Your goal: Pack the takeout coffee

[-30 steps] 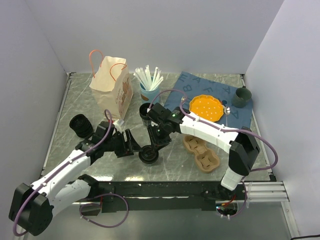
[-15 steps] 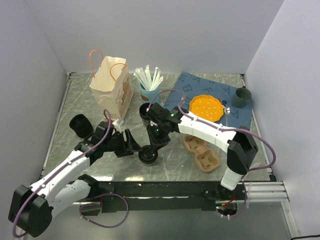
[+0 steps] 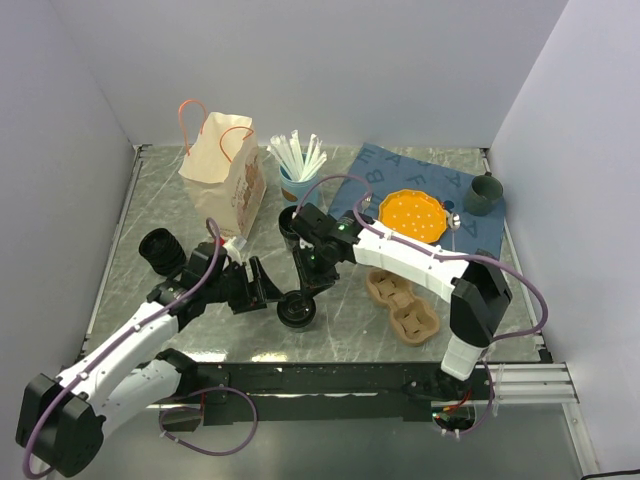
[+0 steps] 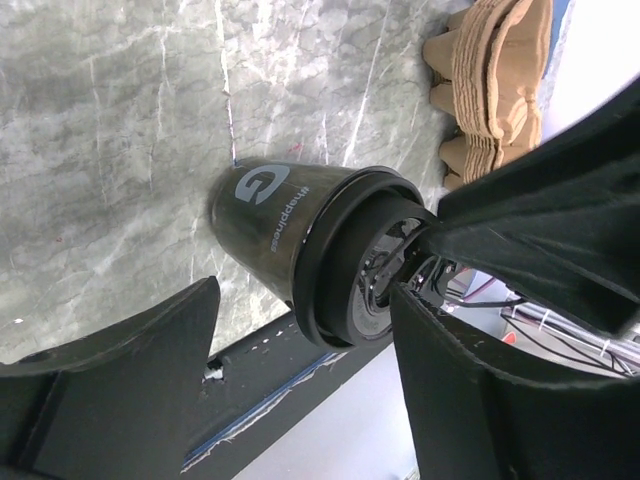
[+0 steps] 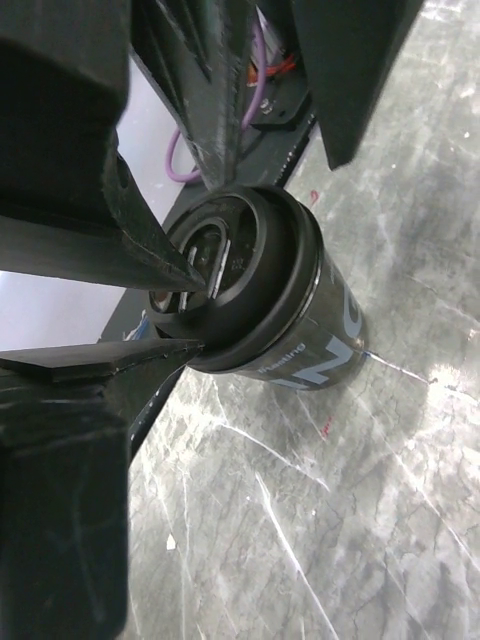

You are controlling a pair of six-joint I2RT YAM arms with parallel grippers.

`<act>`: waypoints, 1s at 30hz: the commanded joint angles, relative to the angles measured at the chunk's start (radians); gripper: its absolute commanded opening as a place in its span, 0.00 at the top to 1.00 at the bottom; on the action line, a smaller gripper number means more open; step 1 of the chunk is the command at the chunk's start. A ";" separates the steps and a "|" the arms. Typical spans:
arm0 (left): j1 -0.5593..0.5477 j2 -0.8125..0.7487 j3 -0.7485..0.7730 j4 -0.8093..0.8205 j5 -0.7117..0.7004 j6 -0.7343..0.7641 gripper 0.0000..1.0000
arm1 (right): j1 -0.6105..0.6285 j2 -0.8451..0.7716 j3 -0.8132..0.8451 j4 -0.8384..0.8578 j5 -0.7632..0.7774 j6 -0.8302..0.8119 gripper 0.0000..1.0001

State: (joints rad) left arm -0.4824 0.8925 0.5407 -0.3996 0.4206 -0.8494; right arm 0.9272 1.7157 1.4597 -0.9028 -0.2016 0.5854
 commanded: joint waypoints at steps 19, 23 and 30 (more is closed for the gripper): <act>-0.044 -0.015 -0.030 0.082 0.047 -0.005 0.24 | 0.009 0.032 0.059 -0.021 0.057 0.031 0.71; -0.061 0.002 -0.036 0.110 0.046 -0.008 0.24 | 0.007 0.030 0.064 -0.021 0.056 0.036 0.71; -0.090 0.028 -0.068 0.134 0.006 -0.027 0.29 | 0.007 0.025 0.048 -0.013 0.045 0.039 0.71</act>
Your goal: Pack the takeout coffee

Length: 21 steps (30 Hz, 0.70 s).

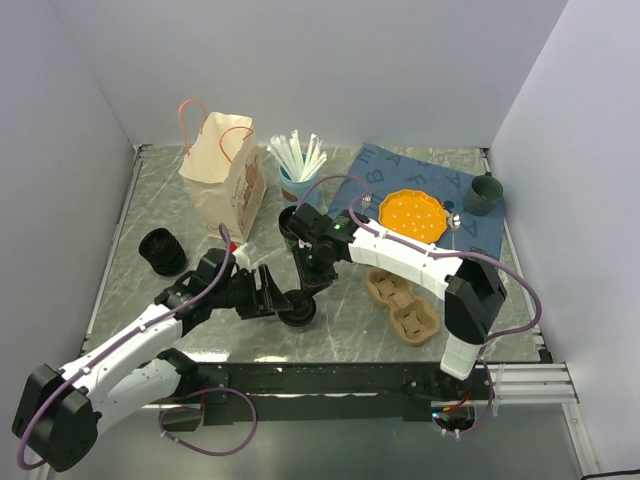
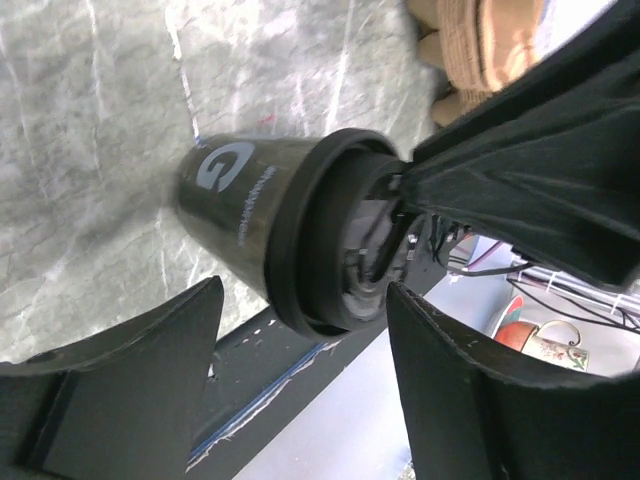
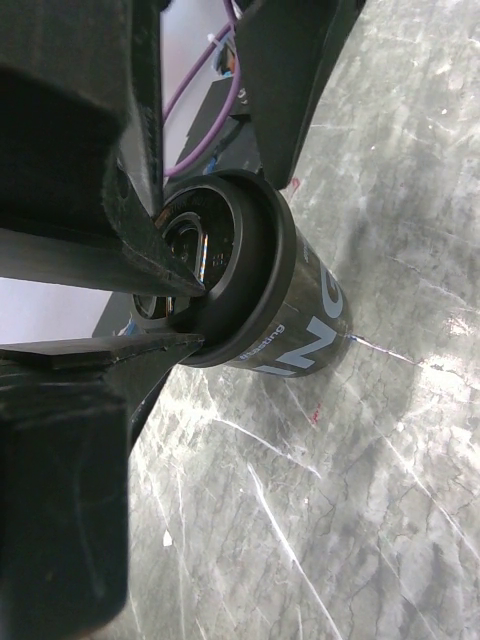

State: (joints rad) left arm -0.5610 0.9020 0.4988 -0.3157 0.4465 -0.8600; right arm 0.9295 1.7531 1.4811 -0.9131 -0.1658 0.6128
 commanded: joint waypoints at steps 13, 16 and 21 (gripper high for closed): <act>-0.013 0.044 -0.086 0.089 -0.103 -0.030 0.44 | 0.006 -0.058 -0.114 0.105 -0.043 -0.007 0.68; -0.013 0.061 -0.091 0.098 -0.112 -0.030 0.47 | 0.005 -0.060 -0.120 0.105 -0.043 -0.012 0.69; -0.013 0.064 -0.094 0.098 -0.123 -0.030 0.48 | -0.006 -0.110 -0.116 0.131 -0.093 -0.041 0.65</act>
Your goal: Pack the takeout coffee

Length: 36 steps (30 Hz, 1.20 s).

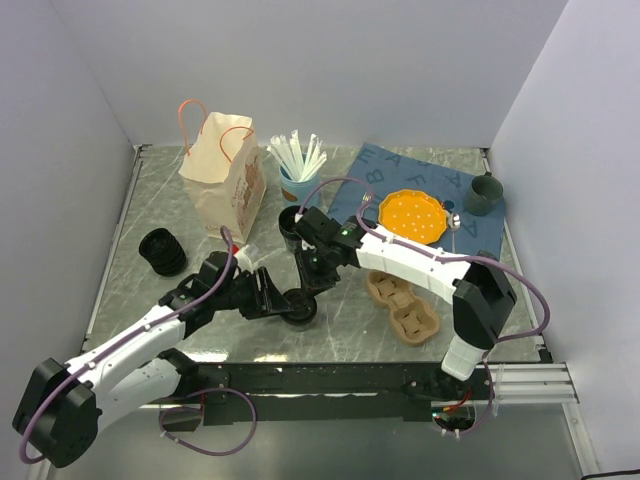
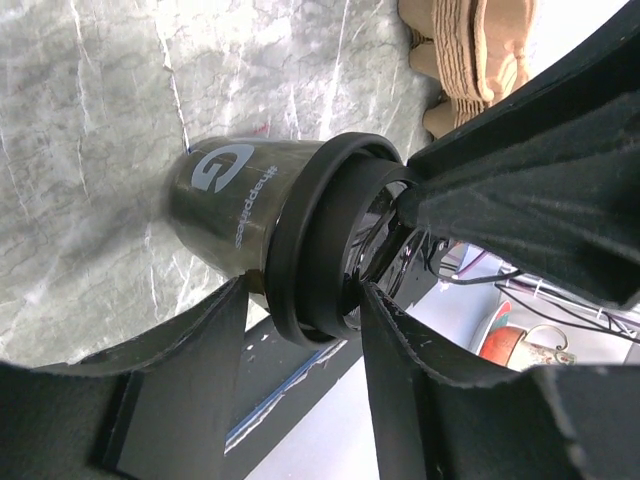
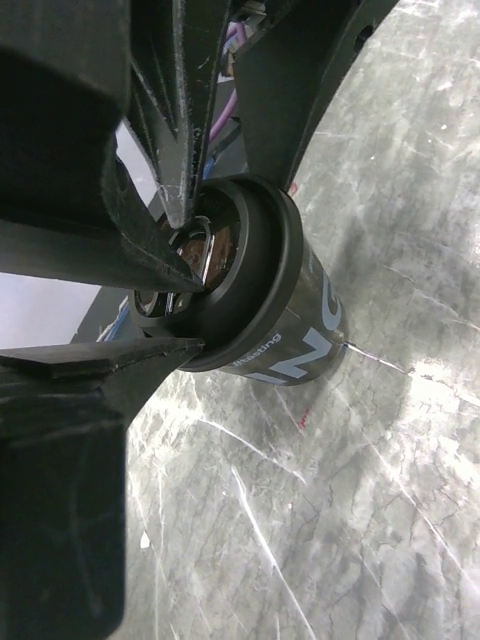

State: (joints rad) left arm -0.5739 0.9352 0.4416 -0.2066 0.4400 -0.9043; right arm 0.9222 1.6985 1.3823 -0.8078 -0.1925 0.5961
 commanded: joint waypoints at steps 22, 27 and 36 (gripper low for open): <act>0.000 0.148 0.014 -0.025 -0.089 0.070 0.46 | -0.269 -0.103 -0.089 0.125 -0.395 -0.283 0.53; 0.000 0.183 0.019 -0.027 -0.083 0.073 0.46 | -0.275 -0.109 -0.161 0.174 -0.452 -0.274 0.55; 0.000 0.195 0.020 -0.022 -0.081 0.067 0.49 | -0.319 -0.126 -0.245 0.231 -0.476 -0.275 0.63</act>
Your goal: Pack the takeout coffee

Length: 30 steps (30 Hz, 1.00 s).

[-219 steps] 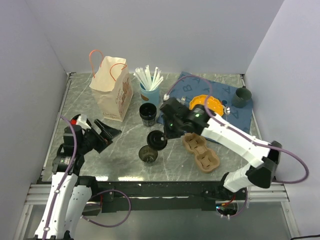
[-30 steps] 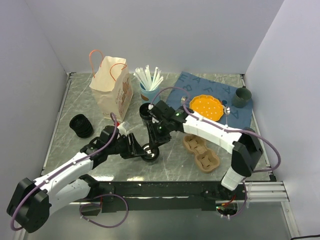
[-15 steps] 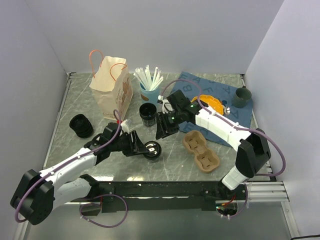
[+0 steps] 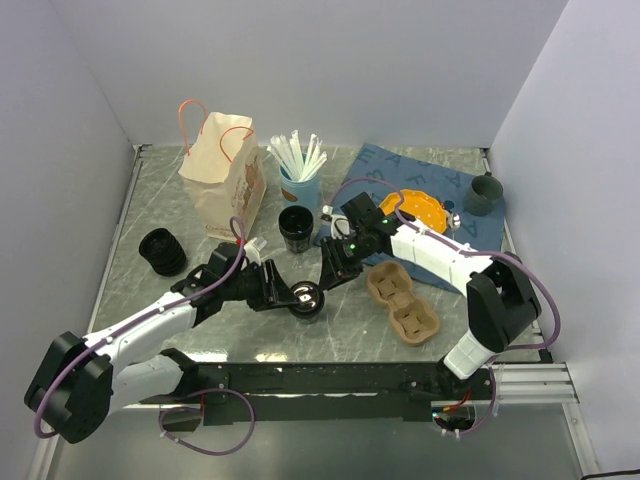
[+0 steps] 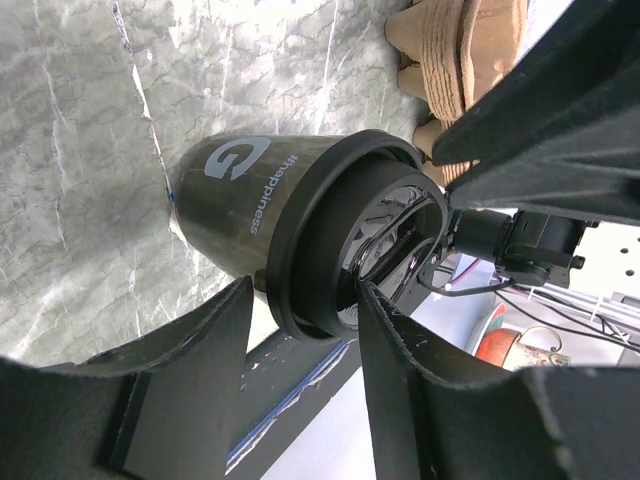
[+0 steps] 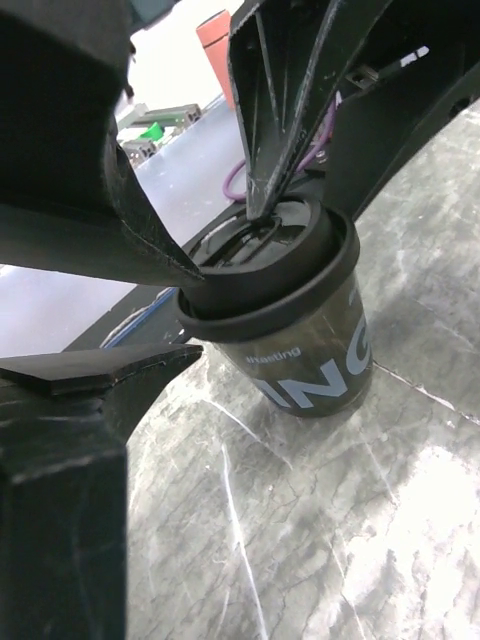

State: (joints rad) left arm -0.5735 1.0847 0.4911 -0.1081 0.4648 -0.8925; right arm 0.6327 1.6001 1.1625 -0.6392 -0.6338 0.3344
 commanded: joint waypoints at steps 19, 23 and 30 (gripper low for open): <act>0.000 0.081 -0.028 -0.105 -0.100 0.024 0.56 | -0.068 0.058 -0.069 0.131 -0.175 -0.057 0.61; -0.002 0.081 -0.028 -0.113 -0.101 0.015 0.57 | -0.085 0.069 -0.107 0.164 -0.175 -0.038 0.65; 0.000 0.078 -0.028 -0.131 -0.110 0.006 0.57 | -0.108 0.078 -0.165 0.222 -0.175 -0.017 0.76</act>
State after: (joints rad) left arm -0.5735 1.1172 0.4999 -0.0853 0.4805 -0.9218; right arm 0.5377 1.6592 1.0412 -0.4538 -0.8600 0.3252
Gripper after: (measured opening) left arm 0.438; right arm 0.264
